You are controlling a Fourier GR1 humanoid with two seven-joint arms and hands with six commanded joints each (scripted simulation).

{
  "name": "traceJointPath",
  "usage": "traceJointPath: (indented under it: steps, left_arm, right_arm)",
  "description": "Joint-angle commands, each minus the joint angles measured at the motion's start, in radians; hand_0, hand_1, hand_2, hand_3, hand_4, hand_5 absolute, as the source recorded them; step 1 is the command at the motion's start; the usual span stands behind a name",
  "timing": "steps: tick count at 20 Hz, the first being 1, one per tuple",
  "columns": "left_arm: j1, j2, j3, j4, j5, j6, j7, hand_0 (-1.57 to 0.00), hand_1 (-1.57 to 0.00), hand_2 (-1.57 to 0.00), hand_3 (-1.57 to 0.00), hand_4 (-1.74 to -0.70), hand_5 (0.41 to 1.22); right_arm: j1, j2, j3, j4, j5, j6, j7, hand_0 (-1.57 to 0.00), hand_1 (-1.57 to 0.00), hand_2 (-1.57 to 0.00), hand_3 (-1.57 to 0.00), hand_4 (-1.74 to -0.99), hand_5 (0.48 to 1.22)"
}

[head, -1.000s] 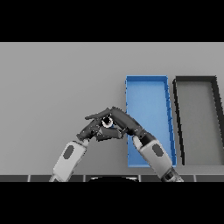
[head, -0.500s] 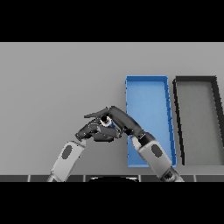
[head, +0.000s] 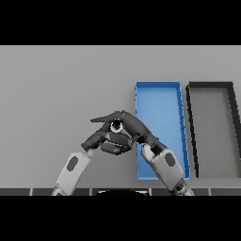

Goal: Pick up the blue pipe and place it into the blue bin.

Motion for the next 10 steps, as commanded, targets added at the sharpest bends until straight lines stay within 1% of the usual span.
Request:
traceJointPath:
  steps: [1,2,4,7,8,9,10]
  left_arm:
    - [-0.008,-0.006,-0.004,0.009,-0.006,0.002,0.010,-0.02,-0.01,-0.01,-0.01,-0.91,0.470]
    - [-0.005,0.000,-0.001,0.007,-0.001,-0.004,0.008,-0.01,-0.01,-0.01,-0.01,-0.91,0.464]
    - [-0.006,0.003,0.000,-0.007,0.006,-0.006,0.010,-0.01,-0.01,-0.01,-0.01,-0.91,0.450]
    - [0.000,0.001,-0.004,-0.006,0.011,-0.015,0.020,0.00,0.00,0.00,0.00,-0.91,0.437]
    - [-0.004,-0.001,-0.001,0.003,0.009,-0.010,0.032,0.00,0.00,0.00,0.00,-0.91,0.435]
    - [0.010,0.007,-0.003,-0.007,0.008,-0.013,0.028,0.00,0.00,0.00,0.00,-0.90,0.433]
    - [0.000,0.014,0.006,-0.007,0.007,-0.011,0.042,0.00,0.00,0.00,0.00,-0.90,0.432]
  right_arm:
    - [-0.027,-0.001,-0.033,-0.020,-0.041,-0.014,0.032,-1.57,-1.57,-1.57,-1.57,-1.741,1.221]
    - [-0.062,-0.011,-0.059,-0.017,-0.064,-0.018,0.056,-1.57,-1.57,-1.57,-1.57,-1.741,1.221]
    - [-0.155,-0.028,-0.127,-0.019,-0.151,-0.037,0.118,-1.57,-1.57,-1.57,-1.57,-1.741,1.221]
    - [-0.317,-0.096,-0.248,0.011,-0.266,-0.053,0.102,-1.57,-1.57,-1.57,-1.57,-1.741,1.221]
    - [-0.345,-0.127,-0.283,0.019,-0.263,-0.071,0.091,-1.57,-1.57,-1.57,-1.57,-1.741,1.221]
    - [-0.370,-0.155,-0.318,0.024,-0.243,-0.107,0.081,-1.57,-1.57,-1.57,-1.57,-1.741,1.221]
    - [-0.400,-0.193,-0.351,0.031,-0.229,-0.135,0.092,-1.57,-1.57,-1.57,-1.57,-1.741,1.221]
